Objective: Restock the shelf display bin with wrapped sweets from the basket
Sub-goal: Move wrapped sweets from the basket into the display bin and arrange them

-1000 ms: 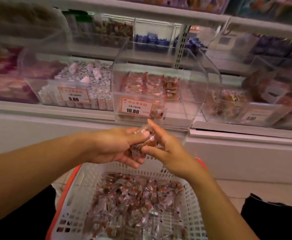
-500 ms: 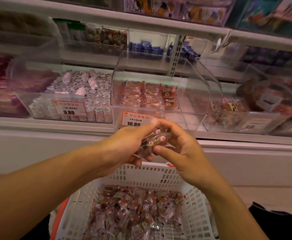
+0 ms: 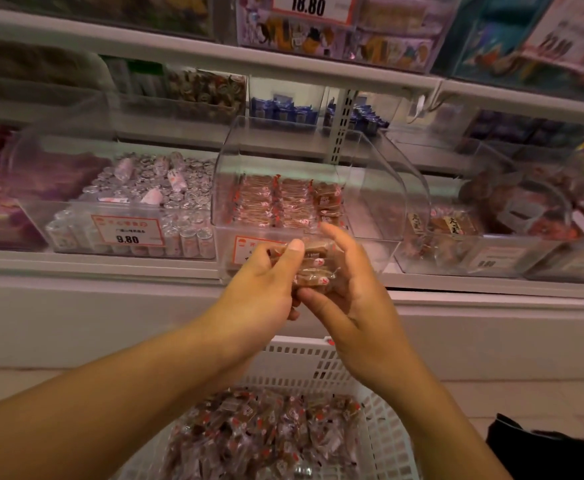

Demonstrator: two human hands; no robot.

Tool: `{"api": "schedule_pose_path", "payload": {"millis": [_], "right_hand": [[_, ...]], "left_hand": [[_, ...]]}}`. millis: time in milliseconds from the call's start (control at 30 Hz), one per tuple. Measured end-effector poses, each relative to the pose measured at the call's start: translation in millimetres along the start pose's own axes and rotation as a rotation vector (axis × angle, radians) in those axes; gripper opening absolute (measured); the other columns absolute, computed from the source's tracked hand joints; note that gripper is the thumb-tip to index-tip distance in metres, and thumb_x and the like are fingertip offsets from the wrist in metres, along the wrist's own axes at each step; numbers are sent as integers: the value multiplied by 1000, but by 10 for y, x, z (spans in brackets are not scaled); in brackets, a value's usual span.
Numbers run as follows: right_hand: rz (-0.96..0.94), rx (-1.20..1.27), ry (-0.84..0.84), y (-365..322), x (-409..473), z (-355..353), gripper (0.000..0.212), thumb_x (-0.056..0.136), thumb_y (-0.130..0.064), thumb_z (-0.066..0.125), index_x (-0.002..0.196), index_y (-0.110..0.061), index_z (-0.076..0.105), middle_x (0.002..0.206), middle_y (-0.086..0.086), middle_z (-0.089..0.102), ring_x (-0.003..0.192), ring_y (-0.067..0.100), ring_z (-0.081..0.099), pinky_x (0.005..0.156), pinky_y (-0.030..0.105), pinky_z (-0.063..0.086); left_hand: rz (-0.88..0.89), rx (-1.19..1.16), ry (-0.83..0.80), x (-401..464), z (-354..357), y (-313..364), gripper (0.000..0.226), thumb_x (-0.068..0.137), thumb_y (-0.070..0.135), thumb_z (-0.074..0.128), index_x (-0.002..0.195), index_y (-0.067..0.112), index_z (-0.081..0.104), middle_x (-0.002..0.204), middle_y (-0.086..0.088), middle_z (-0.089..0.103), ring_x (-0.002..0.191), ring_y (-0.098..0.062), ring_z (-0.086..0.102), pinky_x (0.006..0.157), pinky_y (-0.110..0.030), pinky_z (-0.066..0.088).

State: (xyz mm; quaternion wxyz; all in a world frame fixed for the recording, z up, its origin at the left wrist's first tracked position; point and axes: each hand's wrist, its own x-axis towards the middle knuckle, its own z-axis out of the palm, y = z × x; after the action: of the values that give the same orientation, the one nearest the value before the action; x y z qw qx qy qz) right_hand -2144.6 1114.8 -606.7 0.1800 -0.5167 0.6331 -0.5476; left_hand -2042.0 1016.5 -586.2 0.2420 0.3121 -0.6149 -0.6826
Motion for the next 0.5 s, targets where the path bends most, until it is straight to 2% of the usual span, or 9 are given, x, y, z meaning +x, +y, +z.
{"api": "schedule_pose_path", "payload": {"millis": [67, 133, 200, 233, 300, 333, 400, 433, 500], "right_hand": [[-86, -160, 76, -132, 58, -62, 49, 86, -23, 72, 129, -34, 51, 113, -17, 65, 106, 8, 65, 89, 33, 55], [-172, -323, 129, -295, 170, -152, 44, 78, -24, 76, 118, -30, 57, 106, -15, 65, 99, 7, 65, 83, 26, 54], [-223, -449, 89, -460, 328, -263, 49, 74, -21, 79, 118, -24, 59, 104, -13, 65, 96, 5, 64, 81, 23, 51], [-246, -549, 35, -533, 417, -317, 47, 73, -22, 79, 116, -21, 61, 103, -10, 66, 93, 6, 63, 81, 24, 51], [-261, -763, -109, -630, 618, -438, 37, 73, -25, 79, 107, -19, 67, 95, -6, 67, 86, 10, 61, 78, 30, 50], [-237, -825, -175, -660, 738, -514, 33, 74, -26, 80, 103, -19, 68, 92, -5, 67, 82, 11, 60, 76, 32, 50], [-155, -904, -237, -690, 1023, -697, 28, 76, -31, 80, 99, -20, 69, 86, -5, 68, 77, 12, 60, 73, 34, 51], [-110, -947, -244, -677, 1188, -799, 26, 77, -32, 79, 97, -19, 69, 84, -3, 67, 76, 14, 60, 72, 36, 51], [-35, -1083, -314, -587, 1528, -976, 21, 79, -31, 77, 90, -15, 67, 79, 1, 65, 72, 20, 58, 66, 35, 49]], "left_hand": [[124, 118, 62, 12, 15, 68, 23, 97, 48, 46, 98, 28, 58, 72, 12, 68, 59, 3, 59, 54, -19, 46], [296, 254, 99, 67, 28, 154, 20, 97, 44, 48, 97, 26, 56, 82, 8, 69, 74, -2, 65, 67, -30, 52], [398, 346, 107, 132, 48, 267, 18, 97, 40, 51, 100, 23, 55, 89, 6, 69, 86, -10, 67, 79, -38, 53], [406, 341, 104, 181, 46, 314, 17, 97, 38, 51, 102, 22, 54, 91, 6, 69, 86, -8, 67, 79, -35, 54], [361, 252, 74, 278, 28, 415, 16, 99, 36, 49, 109, 23, 50, 91, 7, 67, 75, 1, 66, 68, -22, 53], [336, 246, 74, 329, -1, 466, 19, 100, 38, 45, 114, 25, 47, 92, 8, 66, 70, 2, 64, 63, -21, 51], [349, 350, 73, 435, -102, 555, 26, 101, 43, 40, 124, 31, 44, 95, 10, 63, 77, -1, 63, 67, -26, 52], [398, 423, 68, 483, -168, 590, 27, 101, 43, 39, 126, 32, 45, 94, 11, 62, 81, -3, 63, 68, -24, 53], [543, 647, 72, 570, -305, 641, 19, 102, 36, 40, 116, 29, 52, 90, 11, 61, 85, -1, 59, 64, -12, 47]]}}
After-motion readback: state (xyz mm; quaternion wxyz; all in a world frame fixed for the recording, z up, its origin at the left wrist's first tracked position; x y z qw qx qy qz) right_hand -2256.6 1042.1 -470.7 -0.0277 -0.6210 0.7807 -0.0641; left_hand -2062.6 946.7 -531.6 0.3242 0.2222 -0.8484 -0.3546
